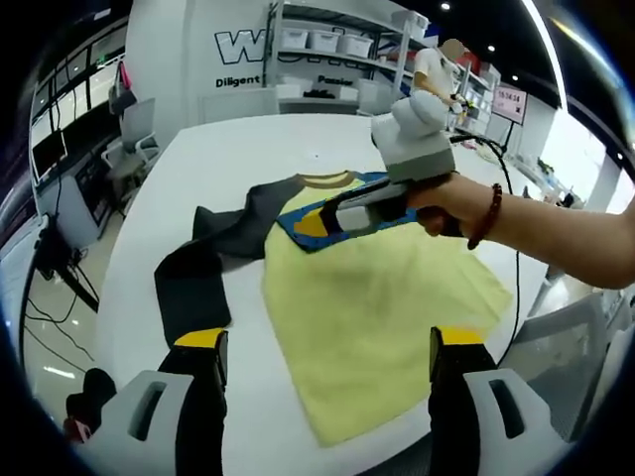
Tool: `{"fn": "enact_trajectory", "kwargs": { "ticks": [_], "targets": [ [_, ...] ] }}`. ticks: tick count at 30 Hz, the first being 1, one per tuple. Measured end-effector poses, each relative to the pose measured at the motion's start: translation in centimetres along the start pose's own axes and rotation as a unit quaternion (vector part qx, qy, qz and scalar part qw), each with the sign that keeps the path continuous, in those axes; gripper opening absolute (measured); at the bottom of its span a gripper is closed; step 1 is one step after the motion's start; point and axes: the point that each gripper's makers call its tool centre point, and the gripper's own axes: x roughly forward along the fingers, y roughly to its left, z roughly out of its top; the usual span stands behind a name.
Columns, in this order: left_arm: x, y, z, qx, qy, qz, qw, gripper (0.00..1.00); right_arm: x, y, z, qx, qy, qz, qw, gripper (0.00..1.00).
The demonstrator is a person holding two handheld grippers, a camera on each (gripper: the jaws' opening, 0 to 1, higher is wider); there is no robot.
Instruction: Fold the garment on the visible template until the final outline fits inside the template.
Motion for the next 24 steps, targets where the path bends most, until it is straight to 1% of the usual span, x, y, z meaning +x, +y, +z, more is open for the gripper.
{"fn": "enact_trajectory", "kwargs": {
  "ticks": [1, 3, 4, 5, 8, 12, 15, 17, 19, 22, 23, 24],
  "targets": [
    [0.0, 0.1, 0.0, 0.000, 0.000, 0.001, 1.0000, 0.83, -0.4, -0.8, 0.3, 0.004, -0.005, -0.007, 1.0000, 0.29],
    [0.0, 0.1, 0.2, 0.000, -0.002, 0.002, 1.0000, 0.83, -0.9, -1.6, 0.6, 0.008, -0.010, -0.016, 0.9998, 0.31],
    [0.0, 0.3, 0.3, -0.001, -0.003, 0.004, 1.0000, 0.84, -1.4, -2.7, 1.0, 0.016, -0.014, -0.024, 0.9995, 0.33],
    [0.1, 0.4, 0.3, -0.002, -0.004, 0.006, 1.0000, 0.85, -1.8, -3.2, 1.1, 0.020, -0.017, -0.028, 0.9993, 0.33],
    [0.4, 1.5, 0.5, -0.005, -0.002, 0.019, 0.9998, 0.85, -2.8, -5.0, 1.5, 0.028, -0.025, -0.046, 0.9982, 0.39],
    [0.6, 3.0, 0.9, -0.011, -0.007, 0.035, 0.9993, 0.85, -4.0, -6.9, 1.5, 0.047, -0.031, -0.066, 0.9962, 0.47],
    [0.9, 4.6, 0.8, -0.011, -0.002, 0.053, 0.9985, 0.84, -5.0, -8.2, 1.4, 0.054, -0.036, -0.081, 0.9946, 0.55],
    [1.1, 5.9, 0.7, -0.008, 0.004, 0.069, 0.9976, 0.84, -5.6, -9.0, 1.2, 0.057, -0.038, -0.088, 0.9937, 0.57],
    [1.3, 6.9, 0.7, -0.008, 0.004, 0.078, 0.9970, 0.84, -6.1, -10.0, 0.7, 0.060, -0.035, -0.099, 0.9927, 0.59],
    [1.5, 7.7, 0.5, -0.017, 0.007, 0.084, 0.9963, 0.83, -6.7, -11.1, 0.3, 0.060, -0.030, -0.113, 0.9914, 0.58],
    [1.6, 8.0, 0.4, -0.021, 0.010, 0.085, 0.9961, 0.82, -7.3, -12.5, -0.1, 0.067, -0.031, -0.126, 0.9894, 0.58],
    [1.6, 8.3, 0.2, -0.026, 0.014, 0.089, 0.9956, 0.82, -7.5, -13.1, -0.3, 0.071, -0.031, -0.130, 0.9885, 0.58]
  ]
}}
